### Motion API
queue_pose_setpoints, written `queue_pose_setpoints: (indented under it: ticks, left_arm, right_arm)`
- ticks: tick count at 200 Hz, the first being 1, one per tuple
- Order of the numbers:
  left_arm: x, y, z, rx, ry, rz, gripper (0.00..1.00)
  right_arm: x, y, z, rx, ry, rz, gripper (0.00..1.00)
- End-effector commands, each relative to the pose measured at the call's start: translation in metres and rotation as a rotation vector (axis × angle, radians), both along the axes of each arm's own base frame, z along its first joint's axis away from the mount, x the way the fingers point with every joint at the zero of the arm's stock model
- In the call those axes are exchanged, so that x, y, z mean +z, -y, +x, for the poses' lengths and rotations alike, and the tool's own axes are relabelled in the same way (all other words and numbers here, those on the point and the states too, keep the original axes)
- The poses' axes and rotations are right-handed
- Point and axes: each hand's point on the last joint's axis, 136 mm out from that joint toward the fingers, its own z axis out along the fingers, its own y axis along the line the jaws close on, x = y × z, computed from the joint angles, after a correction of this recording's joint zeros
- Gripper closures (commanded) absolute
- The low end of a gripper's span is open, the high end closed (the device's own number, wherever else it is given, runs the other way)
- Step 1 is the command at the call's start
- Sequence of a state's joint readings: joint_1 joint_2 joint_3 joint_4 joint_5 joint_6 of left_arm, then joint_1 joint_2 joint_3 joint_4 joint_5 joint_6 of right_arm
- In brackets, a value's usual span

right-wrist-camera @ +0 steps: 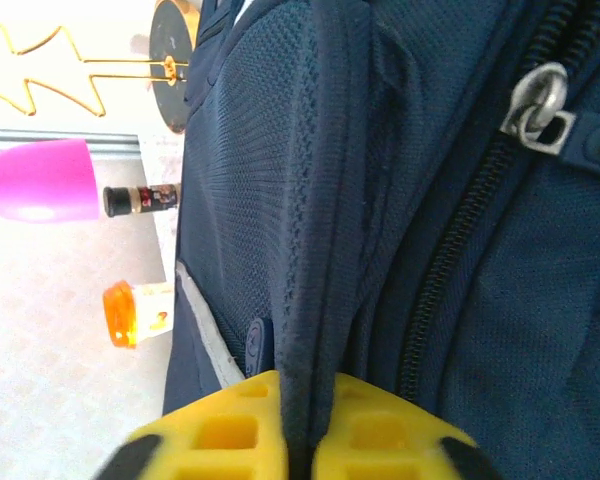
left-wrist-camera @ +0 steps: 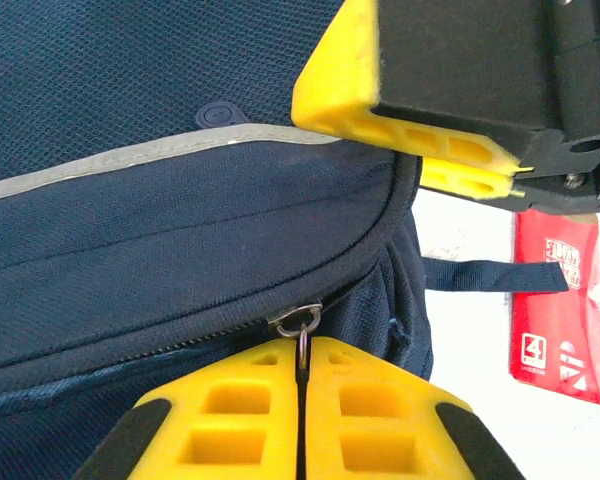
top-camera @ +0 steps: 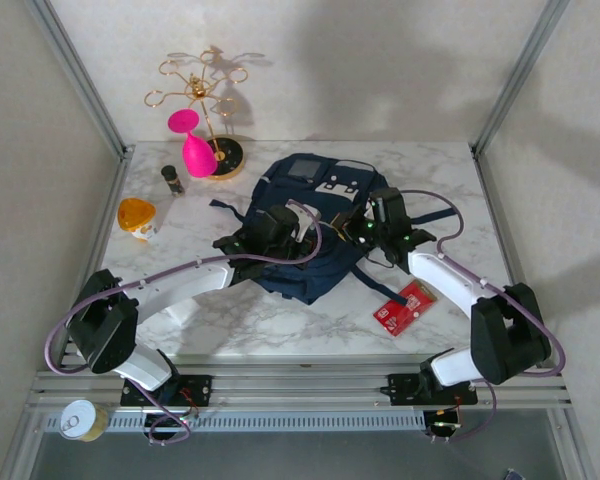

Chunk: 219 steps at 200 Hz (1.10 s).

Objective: Pack books, pencil case, and school supplies into a backpack

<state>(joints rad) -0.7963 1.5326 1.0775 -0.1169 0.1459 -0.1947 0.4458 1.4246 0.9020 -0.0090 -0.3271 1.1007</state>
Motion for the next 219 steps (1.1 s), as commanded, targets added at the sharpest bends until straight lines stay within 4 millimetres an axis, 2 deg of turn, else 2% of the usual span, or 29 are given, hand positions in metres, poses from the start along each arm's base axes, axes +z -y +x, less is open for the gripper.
queue_pose_setpoints:
  ticks: [1,12,24,50,66,77,85,106,113,137,157,169,185,199,219]
  left_arm:
    - [-0.002,-0.009,-0.007,0.007,0.007,0.054,1.0]
    - [-0.005,-0.021,-0.009,0.024,0.007,0.096,1.0]
    - [-0.008,-0.032,-0.012,0.035,0.003,0.128,1.0]
    - [-0.03,-0.045,-0.018,0.024,-0.051,0.138,1.0]
    - [-0.038,-0.041,-0.013,0.023,-0.042,0.136,1.0]
    - [-0.041,-0.039,-0.003,0.042,-0.019,0.141,1.0]
    - [-0.045,-0.04,0.003,0.063,-0.016,0.152,1.0]
    - [-0.042,-0.028,0.009,0.059,-0.026,0.105,1.0]
    - [-0.038,-0.021,0.008,0.045,-0.023,0.073,1.0]
    - [-0.026,-0.005,0.012,0.037,-0.024,0.008,1.0]
    - [-0.019,0.003,0.011,0.021,-0.011,-0.039,1.0]
    - [-0.019,0.003,0.01,0.02,-0.012,-0.042,1.0]
    - [-0.019,0.005,0.011,0.016,-0.015,-0.035,1.0]
    - [-0.016,0.006,0.011,0.012,-0.013,-0.043,1.0]
    - [-0.017,0.004,0.012,0.019,-0.001,-0.037,1.0]
  right_arm:
    - [0.021,0.009,0.018,0.063,0.124,-0.039,1.0]
    - [0.024,0.014,0.022,0.127,0.166,-0.075,1.0]
    - [0.025,0.031,0.034,0.178,0.214,-0.14,1.0]
    - [0.019,0.091,0.079,0.172,0.228,-0.233,1.0]
    - [0.021,0.097,0.098,0.189,0.241,-0.22,1.0]
    - [0.022,0.1,0.106,0.189,0.236,-0.261,0.93]
    - [0.022,0.1,0.108,0.185,0.222,-0.261,0.83]
    - [0.025,0.087,0.093,0.175,0.206,-0.262,0.53]
    - [0.023,0.081,0.083,0.171,0.189,-0.255,0.48]
    - [0.01,0.055,0.041,0.159,0.101,-0.132,0.41]
    - [0.004,0.042,0.021,0.115,0.069,-0.053,0.39]
    - [0.012,0.029,0.017,0.119,0.081,-0.021,0.39]
    - [0.018,0.018,0.015,0.125,0.087,-0.074,0.38]
    - [0.022,0.017,0.016,0.115,0.095,-0.112,0.41]
    - [0.041,0.02,0.024,0.089,0.142,-0.181,0.43]
